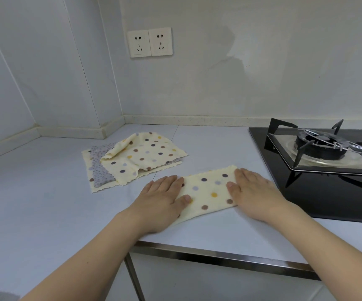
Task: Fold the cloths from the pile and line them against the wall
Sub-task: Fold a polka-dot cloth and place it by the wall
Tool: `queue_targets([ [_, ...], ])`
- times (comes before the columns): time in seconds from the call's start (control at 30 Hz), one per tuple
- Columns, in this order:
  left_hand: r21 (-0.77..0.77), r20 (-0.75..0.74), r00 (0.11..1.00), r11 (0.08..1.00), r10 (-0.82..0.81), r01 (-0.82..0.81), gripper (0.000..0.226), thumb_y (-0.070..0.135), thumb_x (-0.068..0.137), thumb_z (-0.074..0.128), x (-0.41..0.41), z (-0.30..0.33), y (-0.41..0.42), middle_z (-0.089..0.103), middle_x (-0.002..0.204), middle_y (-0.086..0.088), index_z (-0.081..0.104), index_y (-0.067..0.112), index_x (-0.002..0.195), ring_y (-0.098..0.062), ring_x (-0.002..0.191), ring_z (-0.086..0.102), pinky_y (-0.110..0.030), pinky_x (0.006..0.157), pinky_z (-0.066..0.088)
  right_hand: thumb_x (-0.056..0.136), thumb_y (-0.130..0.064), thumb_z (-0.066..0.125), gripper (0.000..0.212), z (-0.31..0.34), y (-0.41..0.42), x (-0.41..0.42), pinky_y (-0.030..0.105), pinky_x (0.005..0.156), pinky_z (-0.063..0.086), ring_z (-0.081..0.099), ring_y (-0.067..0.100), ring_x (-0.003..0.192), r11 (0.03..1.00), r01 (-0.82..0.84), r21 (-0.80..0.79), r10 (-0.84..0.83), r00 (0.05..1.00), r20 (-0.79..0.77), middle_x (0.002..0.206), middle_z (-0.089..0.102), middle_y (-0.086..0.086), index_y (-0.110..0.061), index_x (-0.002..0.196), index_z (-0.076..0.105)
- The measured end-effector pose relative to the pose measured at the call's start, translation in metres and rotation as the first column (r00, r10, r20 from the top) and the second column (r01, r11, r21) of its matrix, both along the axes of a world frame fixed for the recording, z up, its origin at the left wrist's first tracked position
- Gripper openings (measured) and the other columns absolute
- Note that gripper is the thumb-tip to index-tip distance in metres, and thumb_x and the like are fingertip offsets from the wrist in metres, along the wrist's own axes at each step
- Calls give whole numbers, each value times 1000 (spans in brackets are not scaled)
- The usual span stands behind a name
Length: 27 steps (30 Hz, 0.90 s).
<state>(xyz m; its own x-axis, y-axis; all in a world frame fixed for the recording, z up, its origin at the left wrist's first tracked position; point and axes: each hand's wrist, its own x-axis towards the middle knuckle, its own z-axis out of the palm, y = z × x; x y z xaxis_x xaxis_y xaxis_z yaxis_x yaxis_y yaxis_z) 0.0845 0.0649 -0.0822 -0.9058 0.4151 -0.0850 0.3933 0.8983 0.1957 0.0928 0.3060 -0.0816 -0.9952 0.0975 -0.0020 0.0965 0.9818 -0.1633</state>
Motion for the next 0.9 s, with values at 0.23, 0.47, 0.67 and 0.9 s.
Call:
queue_targets([
  [0.23, 0, -35, 999, 1000, 8, -8, 63, 58, 98, 16, -1, -3, 2, 1, 161, 11, 6, 32, 154, -11, 148, -3, -37, 120, 0, 88, -57, 48, 47, 32, 4, -13, 34, 86, 41, 52, 28, 108, 978, 209, -20, -206, 973, 104, 120, 56, 9, -15, 110, 54],
  [0.47, -1, -35, 999, 1000, 18, -18, 62, 59, 98, 17, -2, -3, 3, 2, 161, 11, 7, 33, 154, -12, 147, -2, -36, 120, 0, 94, -38, 52, 29, 42, 15, -26, 24, 46, 35, 54, 20, 54, 775, 201, -599, -110, 977, 185, 82, 59, 10, -9, 99, 56],
  [0.67, 9, -38, 999, 1000, 16, -16, 62, 59, 98, 17, -1, -3, 4, 3, 161, 10, 9, 33, 153, -12, 147, -1, -36, 120, 0, 88, -35, 66, 32, 45, 22, -21, 20, 42, 31, 41, 16, 42, 761, 294, -579, -78, 927, 368, 57, 50, 6, -9, 77, 52],
  [0.9, 13, -36, 999, 1000, 22, -22, 62, 59, 98, 18, 0, -2, 4, 2, 161, 11, 9, 33, 153, -11, 147, -1, -35, 120, -1, 91, -23, 66, 23, 53, 31, -15, 21, 42, 44, 60, 17, 50, 699, 329, -635, -4, 890, 456, 69, 69, 10, -1, 93, 63],
])
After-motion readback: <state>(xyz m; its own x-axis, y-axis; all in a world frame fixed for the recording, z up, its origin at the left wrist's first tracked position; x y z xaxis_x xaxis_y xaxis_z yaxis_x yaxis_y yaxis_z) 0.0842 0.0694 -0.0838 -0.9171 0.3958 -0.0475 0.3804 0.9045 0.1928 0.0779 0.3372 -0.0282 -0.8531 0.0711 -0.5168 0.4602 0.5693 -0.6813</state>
